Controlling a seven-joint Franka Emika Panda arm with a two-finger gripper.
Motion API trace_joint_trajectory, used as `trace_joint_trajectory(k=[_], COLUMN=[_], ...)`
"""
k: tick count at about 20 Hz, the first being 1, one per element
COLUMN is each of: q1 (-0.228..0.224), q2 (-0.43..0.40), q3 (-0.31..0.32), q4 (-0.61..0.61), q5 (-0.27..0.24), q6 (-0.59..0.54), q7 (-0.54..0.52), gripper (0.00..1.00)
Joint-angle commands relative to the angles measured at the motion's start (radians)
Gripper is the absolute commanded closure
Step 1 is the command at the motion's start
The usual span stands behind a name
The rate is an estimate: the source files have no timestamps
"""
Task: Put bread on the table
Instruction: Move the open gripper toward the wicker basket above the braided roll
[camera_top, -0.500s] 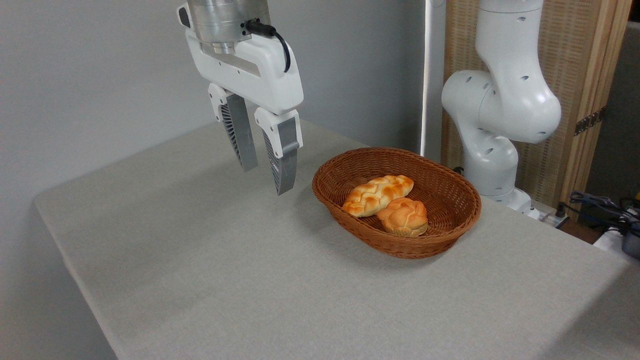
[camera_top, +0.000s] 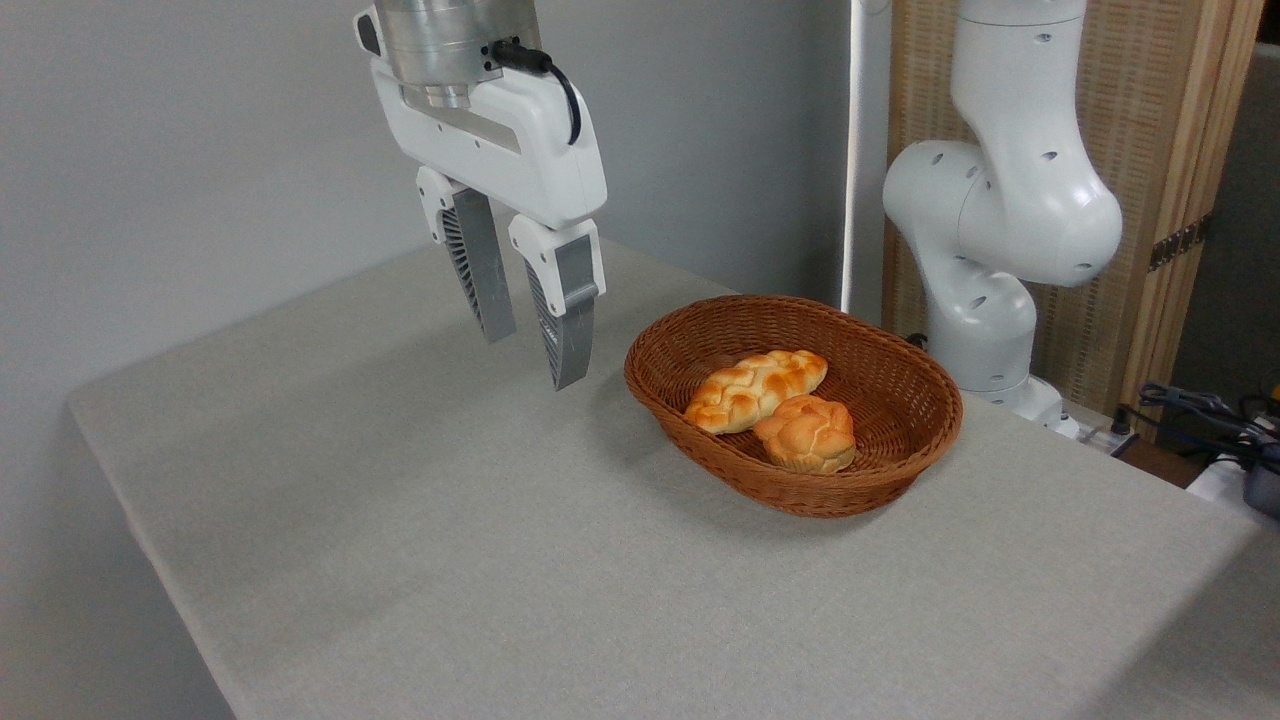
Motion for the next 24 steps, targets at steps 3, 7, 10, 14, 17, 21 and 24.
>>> trace_joint_trajectory(k=[3, 7, 10, 14, 17, 21, 24], q1=[-0.002, -0.005, -0.008, -0.06, -0.127, -0.28, -0.338], q2=[-0.013, -0.043, -0.112, -0.204, -0.287, -0.43, -0.45], q3=[0.006, 0.005, 0.005, 0.005, 0.008, 0.124, 0.184], q4=[-0.012, -0.045, -0.137, -0.281, -0.418, -0.619, -0.671], q5=[-0.005, -0.005, -0.005, -0.005, -0.002, -0.002, 0.0], q6=[0.016, 0.005, 0.008, 0.008, 0.009, 0.005, 0.0], q7=[0.018, 0.003, 0.011, 0.018, 0.052, 0.161, 0.161], gripper=[0.0, 0.0, 0.0, 0.0, 0.0, 0.0, 0.0])
